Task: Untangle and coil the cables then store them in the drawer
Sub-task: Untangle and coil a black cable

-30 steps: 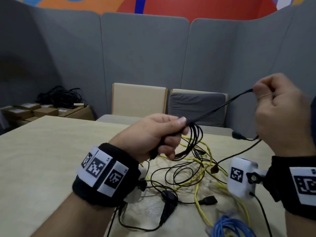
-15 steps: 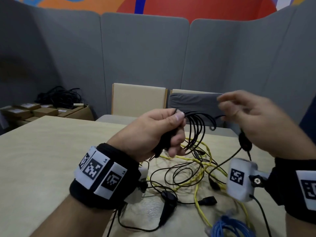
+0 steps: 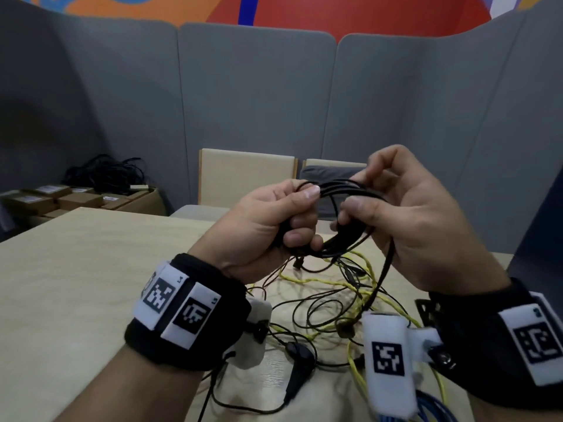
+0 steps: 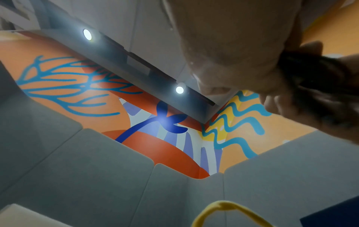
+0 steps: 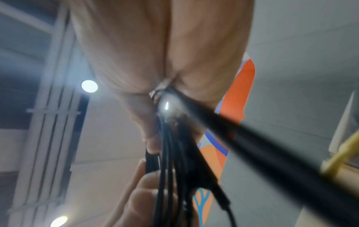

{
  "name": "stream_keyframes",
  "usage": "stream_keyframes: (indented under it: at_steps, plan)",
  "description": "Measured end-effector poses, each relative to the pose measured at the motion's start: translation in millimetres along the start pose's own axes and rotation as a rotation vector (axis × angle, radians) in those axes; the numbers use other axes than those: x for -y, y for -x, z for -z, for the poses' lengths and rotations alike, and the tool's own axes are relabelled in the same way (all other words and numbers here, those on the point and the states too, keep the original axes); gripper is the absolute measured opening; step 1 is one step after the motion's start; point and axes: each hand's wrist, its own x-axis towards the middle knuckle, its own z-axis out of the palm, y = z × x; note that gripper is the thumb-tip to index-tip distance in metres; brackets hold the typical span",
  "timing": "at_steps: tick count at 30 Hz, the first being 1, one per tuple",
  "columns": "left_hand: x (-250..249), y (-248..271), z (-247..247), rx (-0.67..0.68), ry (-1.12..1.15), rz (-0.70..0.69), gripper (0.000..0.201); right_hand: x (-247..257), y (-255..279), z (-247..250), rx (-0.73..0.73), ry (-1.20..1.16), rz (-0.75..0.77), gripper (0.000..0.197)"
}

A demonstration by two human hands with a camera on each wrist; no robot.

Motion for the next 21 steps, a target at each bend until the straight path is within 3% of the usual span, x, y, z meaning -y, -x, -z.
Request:
stream_keyframes:
  at_steps: [3,6,10,13,17,19,21]
  plan:
    - [-0.7,1.7,0.6,-0.023,-0.015,-0.013,0.02,-6.0,-1.2,-7.1,-0.057,-0.087,0.008,0.017]
    - [-1.2,2.7,-1.2,-0.006,-0.053,0.023,0.019,-10.3,-2.2,-10.4,-0.064,0.012,0.003,0.011]
    - [0.4,2.1,-5.2,-0.039,-0.145,0.106,0.037,-11.1,-0.4,-9.8,0.006,0.165,-0.011,0.015]
    - [3.6,0.8,-6.3,-0.019,-0.061,0.054,0.024,-10.8,0.0,-7.0,0.02,0.118,-0.032,0.007]
    - [8.1,-2.5,-3.7,0.03,0.051,0.042,0.014,-9.9,-0.6,-1.3,-0.05,0.097,-0.056,0.014]
    - [8.6,-3.4,-6.1,0.03,0.051,0.061,0.02,-9.7,-1.1,-5.0,-0.072,0.17,-0.037,0.002]
    - [7.7,-4.3,-8.3,-0.002,0.045,0.109,0.034,-11.1,-1.0,-9.7,-0.098,0.144,-0.031,0.017]
